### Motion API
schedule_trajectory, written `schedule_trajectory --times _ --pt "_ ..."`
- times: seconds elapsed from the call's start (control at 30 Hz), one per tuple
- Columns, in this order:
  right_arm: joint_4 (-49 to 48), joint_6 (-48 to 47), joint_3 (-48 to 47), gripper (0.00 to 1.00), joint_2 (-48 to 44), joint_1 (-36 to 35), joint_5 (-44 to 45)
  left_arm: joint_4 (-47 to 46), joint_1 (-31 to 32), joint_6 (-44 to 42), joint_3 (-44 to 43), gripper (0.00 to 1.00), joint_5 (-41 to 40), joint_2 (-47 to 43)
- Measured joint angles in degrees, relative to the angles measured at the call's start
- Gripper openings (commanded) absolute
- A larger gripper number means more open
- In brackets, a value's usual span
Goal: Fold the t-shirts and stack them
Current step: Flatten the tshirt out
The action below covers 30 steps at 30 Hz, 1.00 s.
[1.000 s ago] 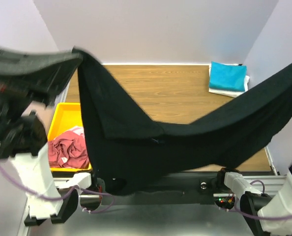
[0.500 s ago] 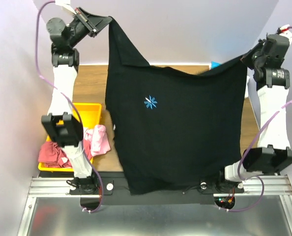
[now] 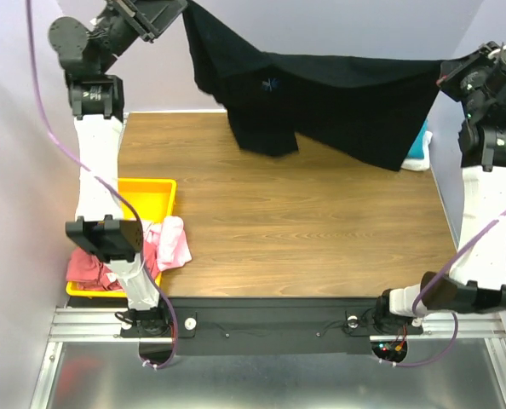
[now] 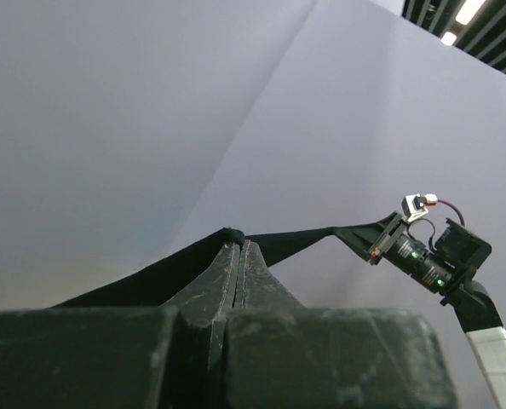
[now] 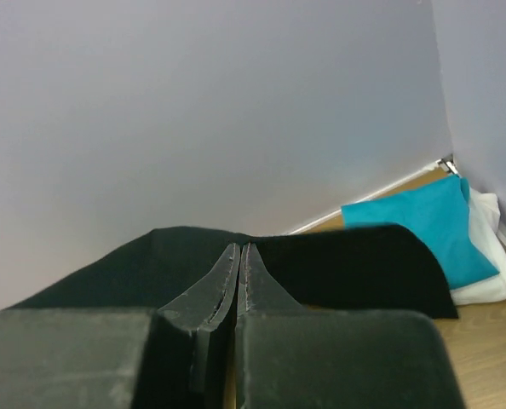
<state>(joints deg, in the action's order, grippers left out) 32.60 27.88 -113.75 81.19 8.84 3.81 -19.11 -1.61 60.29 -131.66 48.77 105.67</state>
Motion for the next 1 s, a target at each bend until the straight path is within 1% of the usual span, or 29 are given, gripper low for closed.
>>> schedule_trajectory --times 0.17,0.3,0.43,0.57,0.67,0.8,0.9,1.0 --pt "0.2 -0.5 0.3 0.0 -6.2 0.0 -0.4 -0.2 0.0 0.2 0.2 0.0 0.0 -6.8" --pt "0.3 -1.7 -0.2 0.0 -13.1 0.0 0.0 -0.1 0.0 0.8 1.7 0.0 -0.9 -15.7" --pt "0.0 -4.1 -3.9 0.0 -20.5 0.0 2.2 -0.9 0.0 1.8 2.6 0.0 -2.7 -25.0" --pt "-1.1 -5.7 -7.6 0.01 -26.5 0.0 4.7 -2.4 0.0 2.6 1.5 0.0 -4.9 -31.6" --pt "-2.3 -6.3 -10.3 0.0 -29.6 0.0 6.3 -3.9 0.0 3.1 -3.1 0.0 -6.4 -33.6" --pt "-3.5 -6.8 -13.4 0.0 -30.3 -0.2 7.8 -9.0 0.0 5.2 -8.2 0.0 -9.3 -34.1" --pt "-3.5 -7.0 -13.7 0.01 -30.3 -0.4 8.3 -10.7 0.0 6.2 -9.1 0.0 -10.9 -33.7" --pt "-3.4 -7.0 -10.9 0.0 -30.3 -0.9 9.5 -12.2 0.0 6.6 -6.4 0.0 -11.9 -33.4"
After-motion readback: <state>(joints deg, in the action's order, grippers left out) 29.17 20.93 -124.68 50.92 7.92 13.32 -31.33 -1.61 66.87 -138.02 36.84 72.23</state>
